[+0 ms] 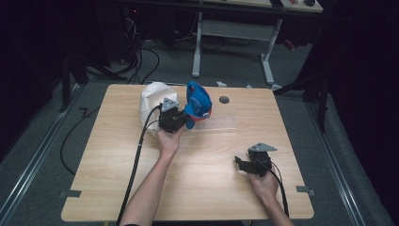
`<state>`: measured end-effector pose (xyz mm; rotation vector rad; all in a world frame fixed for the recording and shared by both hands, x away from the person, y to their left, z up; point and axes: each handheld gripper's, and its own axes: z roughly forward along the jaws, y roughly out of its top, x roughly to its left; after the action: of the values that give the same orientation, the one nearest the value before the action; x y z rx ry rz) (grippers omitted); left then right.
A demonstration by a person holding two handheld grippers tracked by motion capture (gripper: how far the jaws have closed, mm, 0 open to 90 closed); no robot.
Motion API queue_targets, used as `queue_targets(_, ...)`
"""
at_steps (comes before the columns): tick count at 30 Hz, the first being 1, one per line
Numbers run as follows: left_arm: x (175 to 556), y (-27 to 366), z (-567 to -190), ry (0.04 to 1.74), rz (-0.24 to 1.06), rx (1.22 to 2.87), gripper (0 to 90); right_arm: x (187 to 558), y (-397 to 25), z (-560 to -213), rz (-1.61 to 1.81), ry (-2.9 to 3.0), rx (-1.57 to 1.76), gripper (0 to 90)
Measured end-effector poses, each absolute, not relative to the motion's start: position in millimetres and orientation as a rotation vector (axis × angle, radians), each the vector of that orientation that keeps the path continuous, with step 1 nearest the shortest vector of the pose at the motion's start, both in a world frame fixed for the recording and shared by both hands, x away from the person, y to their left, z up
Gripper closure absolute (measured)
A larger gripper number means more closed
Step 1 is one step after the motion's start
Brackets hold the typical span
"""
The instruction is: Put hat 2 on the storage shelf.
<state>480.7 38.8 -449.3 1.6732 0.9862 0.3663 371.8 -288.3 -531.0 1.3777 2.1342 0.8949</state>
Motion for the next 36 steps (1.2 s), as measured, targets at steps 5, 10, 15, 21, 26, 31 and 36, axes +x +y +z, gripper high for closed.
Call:
queue_targets(5, 477, 41, -451, 1.010, 0.378, 1.692, 81.9, 372, -288, -531, 0.896, 2.135, 1.375, 32.9)
queue_targets(10, 476, 43, -453, 1.042, 0.397, 1.729, 72.1, 372, -288, -531, 0.895, 2.135, 1.376, 32.8)
queue_targets(15, 472, 45, -455, 1.068, 0.410, 1.752, 53.0, 372, -288, -531, 0.896, 2.135, 1.376, 32.8)
queue_targets(21, 463, 46, -456, 1.047, 0.446, 1.796, 43.0, 372, -288, -531, 0.896, 2.135, 1.375, 32.8)
queue_targets(26, 454, 50, -457, 1.038, 0.473, 1.821, 38.1, 372, -288, -531, 0.896, 2.135, 1.375, 32.8)
queue_targets(31, 442, 57, -456, 1.016, 0.486, 1.834, 36.1, 372, -288, -531, 0.896, 2.135, 1.376, 32.7)
queue_targets(36, 427, 70, -452, 0.997, 0.480, 1.821, 34.9, 372, -288, -531, 0.896, 2.135, 1.375, 32.7)
